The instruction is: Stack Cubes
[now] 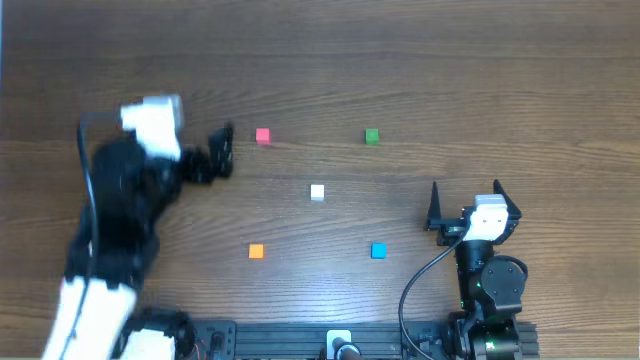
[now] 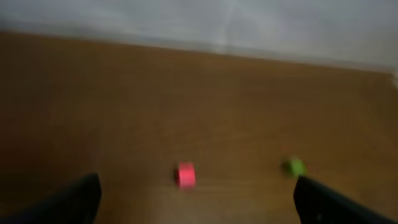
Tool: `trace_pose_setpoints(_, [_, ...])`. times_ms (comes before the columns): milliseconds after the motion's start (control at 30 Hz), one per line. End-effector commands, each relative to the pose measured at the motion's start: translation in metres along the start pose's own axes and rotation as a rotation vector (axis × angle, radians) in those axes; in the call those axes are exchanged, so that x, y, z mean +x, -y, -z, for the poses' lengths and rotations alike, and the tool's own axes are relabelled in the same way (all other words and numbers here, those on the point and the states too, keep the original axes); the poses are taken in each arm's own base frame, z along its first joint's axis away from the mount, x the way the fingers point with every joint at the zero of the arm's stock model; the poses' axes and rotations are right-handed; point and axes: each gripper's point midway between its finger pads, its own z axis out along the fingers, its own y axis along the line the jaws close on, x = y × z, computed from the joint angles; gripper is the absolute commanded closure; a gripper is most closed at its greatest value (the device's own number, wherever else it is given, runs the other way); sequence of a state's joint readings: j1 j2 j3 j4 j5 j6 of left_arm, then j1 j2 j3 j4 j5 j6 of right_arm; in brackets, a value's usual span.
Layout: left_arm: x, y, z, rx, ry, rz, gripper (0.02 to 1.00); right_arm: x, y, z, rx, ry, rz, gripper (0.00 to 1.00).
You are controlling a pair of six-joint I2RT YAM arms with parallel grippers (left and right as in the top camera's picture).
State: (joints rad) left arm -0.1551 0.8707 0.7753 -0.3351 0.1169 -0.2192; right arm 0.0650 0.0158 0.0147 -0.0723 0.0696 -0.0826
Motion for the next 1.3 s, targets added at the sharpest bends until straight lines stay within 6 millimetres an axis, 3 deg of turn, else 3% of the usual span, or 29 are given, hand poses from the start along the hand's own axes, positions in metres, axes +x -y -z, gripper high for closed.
trace_pose_setpoints(33, [-0.02,0.023,-0.052,-0.006,-0.263,0.049,0.023,0.002,0.0,0.0,-0.003,0.003,0.001,0.009])
trace_pose_setpoints(167, [0.0,0.031,-0.092,-0.026,-0.448,0.044,0.02,0.002,0.0,0.0,-0.003,0.003,0.001,0.007])
trace_pose_setpoints(300, [0.038,0.03,-0.129,-0.053,-0.592,0.054,0.02,0.002,0.0,0.0,-0.003,0.003,0.001,0.009])
trace_pose_setpoints(467, [0.093,0.015,-0.153,-0.116,-0.751,0.097,0.045,0.002,0.0,0.0,-0.003,0.003,0.001,0.007])
trace_pose_setpoints(600, [0.121,0.01,-0.164,-0.146,-0.821,0.084,0.051,0.002,0.0,0.0,-0.003,0.003,0.001,0.007])
trace_pose_setpoints(900, [0.155,-0.005,-0.176,-0.219,-0.892,0.054,0.086,0.002,0.0,0.0,-0.003,0.003,0.001,0.007])
trace_pose_setpoints(1300, [0.17,-0.008,-0.195,-0.265,-0.873,-0.016,0.15,0.002,0.0,0.0,-0.003,0.003,0.001,0.007])
